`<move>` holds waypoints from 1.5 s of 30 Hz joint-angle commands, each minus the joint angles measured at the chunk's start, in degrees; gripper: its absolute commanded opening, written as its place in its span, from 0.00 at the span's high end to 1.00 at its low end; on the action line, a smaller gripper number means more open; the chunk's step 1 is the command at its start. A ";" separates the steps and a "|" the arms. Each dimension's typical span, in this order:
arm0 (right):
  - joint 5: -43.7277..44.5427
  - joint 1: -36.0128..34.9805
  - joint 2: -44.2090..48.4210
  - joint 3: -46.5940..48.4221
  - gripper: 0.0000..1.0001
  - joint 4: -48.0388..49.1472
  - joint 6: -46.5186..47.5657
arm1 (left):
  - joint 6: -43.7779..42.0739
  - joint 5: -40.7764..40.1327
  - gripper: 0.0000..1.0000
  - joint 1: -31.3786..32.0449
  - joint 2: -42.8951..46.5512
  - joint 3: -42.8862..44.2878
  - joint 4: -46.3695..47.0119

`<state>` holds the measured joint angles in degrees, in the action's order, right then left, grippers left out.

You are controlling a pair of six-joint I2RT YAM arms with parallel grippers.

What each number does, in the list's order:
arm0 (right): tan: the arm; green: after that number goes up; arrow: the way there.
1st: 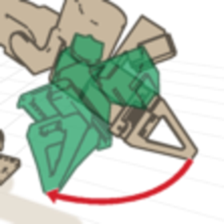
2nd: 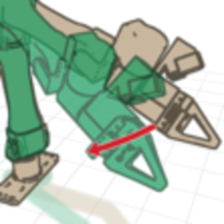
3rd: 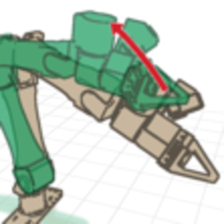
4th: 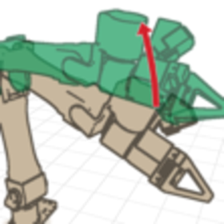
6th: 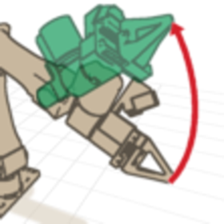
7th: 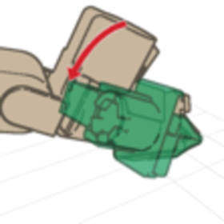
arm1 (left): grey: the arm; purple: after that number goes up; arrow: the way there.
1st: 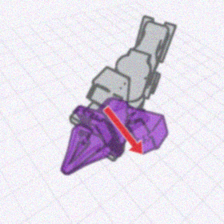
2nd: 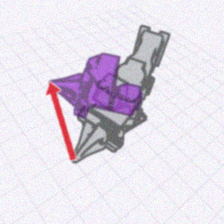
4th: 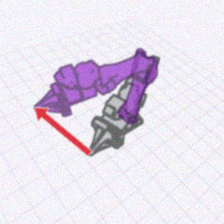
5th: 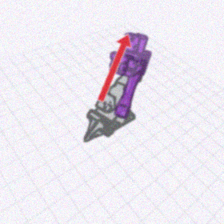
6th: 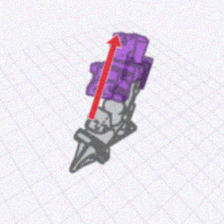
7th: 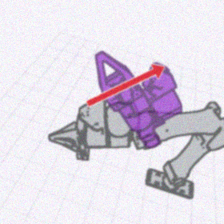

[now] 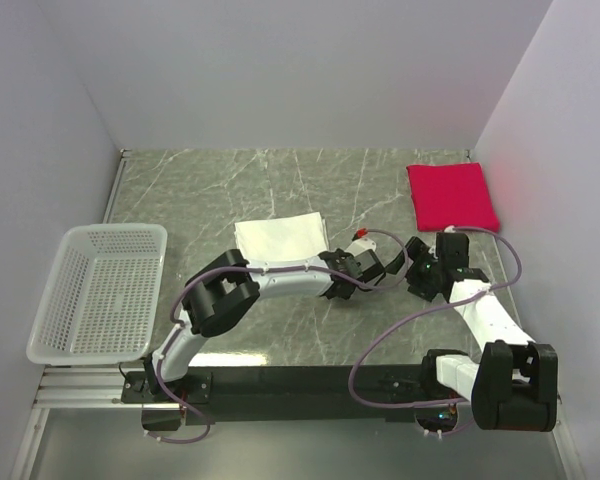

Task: Fold and stack the t-shirts
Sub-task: Neatly place the folded tshirt to the corner

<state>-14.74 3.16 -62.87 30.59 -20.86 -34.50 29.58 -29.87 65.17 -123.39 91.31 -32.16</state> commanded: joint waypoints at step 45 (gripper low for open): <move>-16.73 -28.12 -42.86 19.06 0.54 30.92 -12.29 | 10.93 15.28 0.84 -2.06 21.35 -12.47 6.15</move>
<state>-34.30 -24.77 -105.62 46.22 17.19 -54.13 38.72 -17.04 62.96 -106.30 78.43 -29.32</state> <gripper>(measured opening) 0.502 0.147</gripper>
